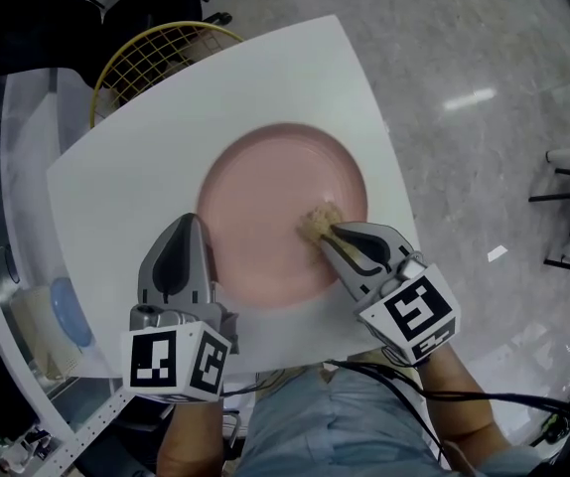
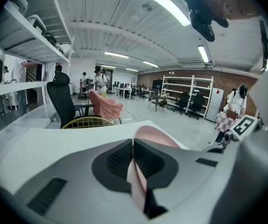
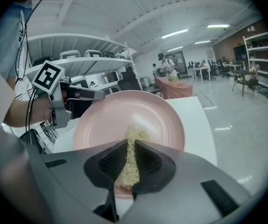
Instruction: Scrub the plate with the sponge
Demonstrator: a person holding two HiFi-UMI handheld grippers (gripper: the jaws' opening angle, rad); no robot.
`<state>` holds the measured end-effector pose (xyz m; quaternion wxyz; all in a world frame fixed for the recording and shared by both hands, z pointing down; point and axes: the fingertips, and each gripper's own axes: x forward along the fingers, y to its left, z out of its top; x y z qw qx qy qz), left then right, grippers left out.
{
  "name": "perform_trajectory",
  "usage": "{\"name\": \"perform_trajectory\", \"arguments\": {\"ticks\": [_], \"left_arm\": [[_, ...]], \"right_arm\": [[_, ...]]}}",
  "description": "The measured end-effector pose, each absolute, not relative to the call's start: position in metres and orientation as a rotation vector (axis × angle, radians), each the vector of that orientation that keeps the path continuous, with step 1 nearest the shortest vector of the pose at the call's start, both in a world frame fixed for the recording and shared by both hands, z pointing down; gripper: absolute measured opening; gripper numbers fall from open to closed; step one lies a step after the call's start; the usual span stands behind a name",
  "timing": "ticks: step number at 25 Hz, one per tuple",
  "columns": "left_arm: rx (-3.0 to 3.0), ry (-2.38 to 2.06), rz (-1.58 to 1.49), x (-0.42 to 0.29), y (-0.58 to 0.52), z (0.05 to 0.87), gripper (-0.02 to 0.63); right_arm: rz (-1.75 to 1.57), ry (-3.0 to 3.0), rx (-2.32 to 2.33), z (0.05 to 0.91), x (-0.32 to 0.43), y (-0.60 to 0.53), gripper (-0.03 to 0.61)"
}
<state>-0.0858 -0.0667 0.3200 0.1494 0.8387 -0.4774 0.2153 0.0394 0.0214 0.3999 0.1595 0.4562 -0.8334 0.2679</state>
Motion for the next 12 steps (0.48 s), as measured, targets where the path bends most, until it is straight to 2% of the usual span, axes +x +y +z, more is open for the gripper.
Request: {"name": "perform_trajectory", "arguments": {"ticks": [12], "left_arm": [[2.418, -1.355, 0.594, -0.086, -0.074, 0.315, 0.021]], "right_arm": [[0.726, -2.324, 1.464, 0.393, 0.057, -0.031, 0.052]]}}
